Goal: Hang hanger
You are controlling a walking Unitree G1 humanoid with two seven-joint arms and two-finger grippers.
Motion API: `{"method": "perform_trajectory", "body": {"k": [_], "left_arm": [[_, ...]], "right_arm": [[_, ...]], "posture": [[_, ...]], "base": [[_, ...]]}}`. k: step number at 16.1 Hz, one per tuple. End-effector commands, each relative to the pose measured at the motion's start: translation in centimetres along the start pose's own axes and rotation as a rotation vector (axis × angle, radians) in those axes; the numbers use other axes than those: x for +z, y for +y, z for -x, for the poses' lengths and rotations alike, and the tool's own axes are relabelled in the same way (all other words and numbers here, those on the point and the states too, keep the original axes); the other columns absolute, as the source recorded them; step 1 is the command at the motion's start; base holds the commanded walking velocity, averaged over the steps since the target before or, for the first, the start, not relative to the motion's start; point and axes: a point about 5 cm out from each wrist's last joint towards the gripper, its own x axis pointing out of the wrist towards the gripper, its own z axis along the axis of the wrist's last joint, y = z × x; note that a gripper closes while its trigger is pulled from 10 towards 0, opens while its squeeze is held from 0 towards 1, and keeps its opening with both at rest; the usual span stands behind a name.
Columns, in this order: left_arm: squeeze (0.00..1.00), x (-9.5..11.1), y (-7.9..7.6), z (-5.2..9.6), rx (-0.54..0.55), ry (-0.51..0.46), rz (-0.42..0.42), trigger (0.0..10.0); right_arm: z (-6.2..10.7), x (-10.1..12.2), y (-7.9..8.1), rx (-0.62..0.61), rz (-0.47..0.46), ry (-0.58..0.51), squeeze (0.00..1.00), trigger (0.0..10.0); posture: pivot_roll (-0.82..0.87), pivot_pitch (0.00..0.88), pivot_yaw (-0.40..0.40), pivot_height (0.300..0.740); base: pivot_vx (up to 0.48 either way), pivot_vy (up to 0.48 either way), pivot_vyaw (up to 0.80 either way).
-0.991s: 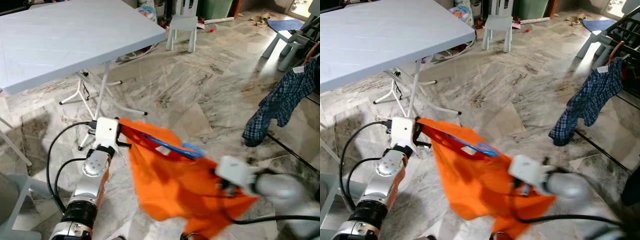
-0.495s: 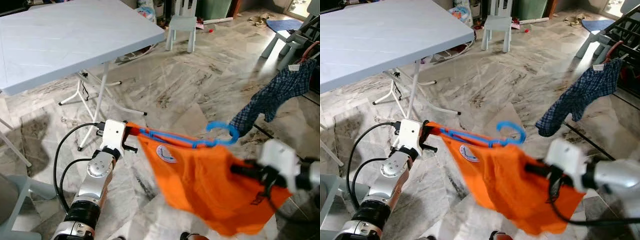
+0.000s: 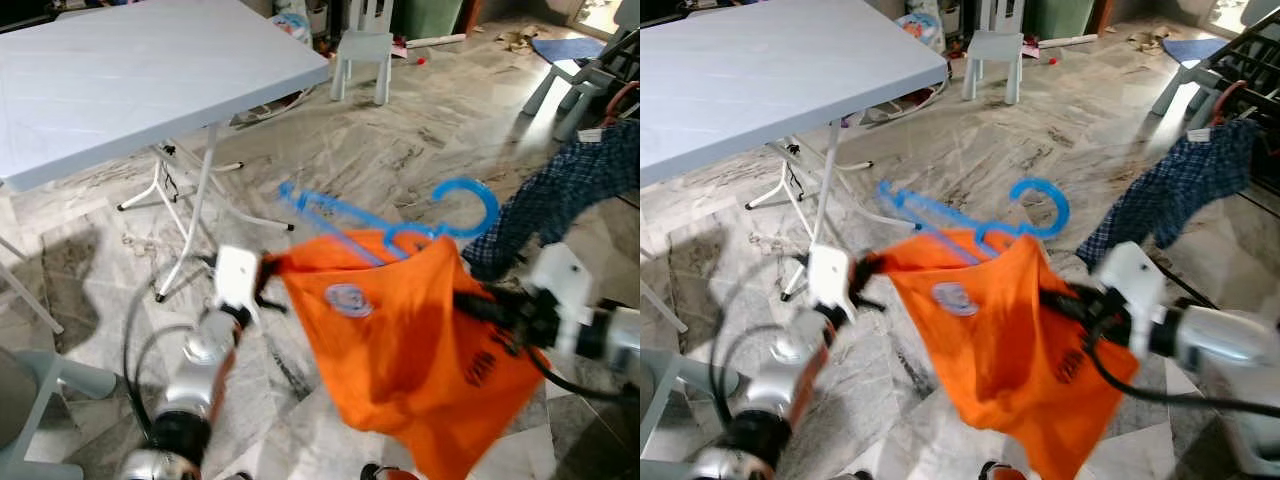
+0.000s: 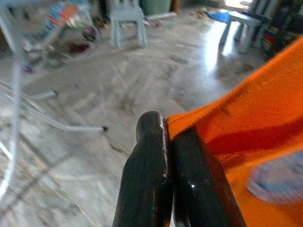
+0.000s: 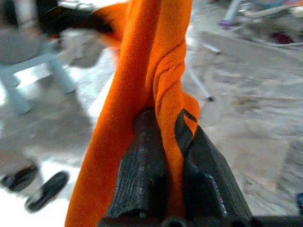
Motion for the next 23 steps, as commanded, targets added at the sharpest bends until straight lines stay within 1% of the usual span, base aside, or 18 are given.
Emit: {"method": "perform_trajectory", "body": {"k": [1, 2, 3, 4, 5, 6, 8, 9, 12, 13, 14, 16, 17, 18, 20, 21, 22, 23], "left_arm": [[0.00, -0.3, -0.5, 0.2, -0.025, 0.017, 0.007, 0.0], [0.00, -0.5, -1.4, 0.4, -0.071, 0.016, -0.010, 0.0], [0.48, -0.3, -2.4, 0.5, -0.152, -0.005, -0.028, 10.0], [0.79, -0.1, -2.7, 0.6, -0.175, -0.014, -0.035, 10.0], [1.00, 0.1, -3.4, 0.8, -0.250, -0.022, -0.026, 10.0], [1.00, 0.3, -3.7, 0.9, -0.288, -0.030, -0.041, 10.0], [1.00, 0.6, -3.7, 1.1, -0.314, -0.043, -0.114, 10.0], [1.00, 0.8, -4.4, 1.5, -0.397, -0.056, -0.139, 10.0], [1.00, 1.2, -6.2, 2.5, -0.582, -0.084, -0.183, 10.0], [1.00, 1.4, -6.4, 2.8, -0.622, -0.099, -0.201, 10.0], [1.00, 1.8, -6.5, 3.1, -0.660, -0.111, -0.191, 10.0], [1.00, 2.2, -5.6, 3.3, -0.663, -0.126, -0.235, 10.0], [1.00, 2.4, -4.9, 3.4, -0.663, -0.127, -0.240, 10.0], [1.00, 2.7, -4.4, 3.4, -0.660, -0.129, -0.247, 10.0], [1.00, 3.2, -2.9, 3.5, -0.664, -0.120, -0.291, 10.0], [1.00, 3.2, -2.6, 3.5, -0.660, -0.115, -0.301, 10.0], [1.00, 3.2, -1.9, 3.4, -0.658, -0.101, -0.328, 10.0], [1.00, 3.1, -1.8, 3.4, -0.673, -0.094, -0.334, 10.0]], "right_arm": [[-0.5, 0.5, -0.4, -0.065, 0.005, -0.027, 0.00, 10.0], [-1.5, 0.3, 0.5, -0.045, 0.015, -0.034, 0.00, 10.0], [-2.4, 0.0, 1.1, -0.038, 0.024, -0.014, 0.00, 10.0], [-2.6, -0.3, 1.4, -0.031, 0.048, 0.007, 0.00, 10.0], [-3.0, -0.7, 1.5, -0.025, 0.075, 0.043, 0.00, 10.0], [-3.1, -1.0, 1.6, -0.014, 0.092, 0.063, 0.00, 10.0], [-3.2, -1.7, 1.2, -0.029, 0.153, 0.124, 0.00, 10.0], [-3.2, -2.3, 0.9, -0.026, 0.208, 0.174, 0.00, 10.0], [-3.3, -2.7, 0.4, -0.010, 0.272, 0.216, 0.00, 10.0], [-3.3, -2.8, 0.0, 0.002, 0.308, 0.238, 0.00, 10.0], [-3.3, -2.9, -0.5, 0.030, 0.363, 0.264, 0.00, 10.0], [-3.0, -2.7, -0.8, 0.118, 0.412, 0.280, 0.00, 10.0], [-2.7, -2.5, -1.0, 0.155, 0.433, 0.290, 0.00, 10.0], [-2.5, -2.4, -1.1, 0.185, 0.441, 0.297, 0.00, 10.0], [-2.1, -2.2, -1.3, 0.255, 0.447, 0.304, 0.00, 10.0], [-2.0, -2.1, -1.2, 0.271, 0.451, 0.301, 0.00, 10.0], [-2.1, -1.9, -0.9, 0.317, 0.447, 0.288, 0.00, 10.0], [-2.3, -1.6, -0.7, 0.345, 0.440, 0.272, 0.00, 10.0]], "posture": [[-0.20, 0.144, 0.024, 0.740], [-0.20, 0.144, 0.022, 0.740], [-0.19, 0.146, 0.020, 0.740], [-0.19, 0.147, 0.019, 0.740], [-0.19, 0.148, 0.014, 0.740], [-0.19, 0.149, 0.013, 0.740], [-0.19, 0.147, 0.008, 0.740], [-0.19, 0.147, 0.008, 0.740], [-0.18, 0.152, 0.011, 0.740], [-0.18, 0.152, 0.012, 0.740], [-0.18, 0.151, 0.011, 0.740], [-0.17, 0.150, 0.010, 0.740], [-0.17, 0.149, 0.009, 0.740], [-0.17, 0.148, 0.006, 0.740], [-0.17, 0.147, 0.003, 0.740], [-0.16, 0.147, 0.003, 0.740], [-0.16, 0.147, 0.003, 0.740], [-0.17, 0.146, 0.002, 0.740]], "base": [[0.000, 0.000, 0.00], [0.000, 0.000, 0.00], [0.000, 0.000, 0.00], [0.000, 0.000, 0.00], [0.000, 0.000, 0.00], [0.000, 0.000, 0.00], [0.000, 0.000, 0.00], [0.000, 0.000, 0.00], [0.000, 0.000, 0.00], [0.000, 0.000, 0.00], [0.000, 0.000, 0.00], [0.000, 0.000, 0.00], [0.000, 0.000, 0.00], [0.000, 0.000, 0.00], [0.000, 0.000, 0.00], [0.000, 0.000, 0.00], [0.000, 0.000, 0.00], [0.000, 0.000, 0.00]]}}
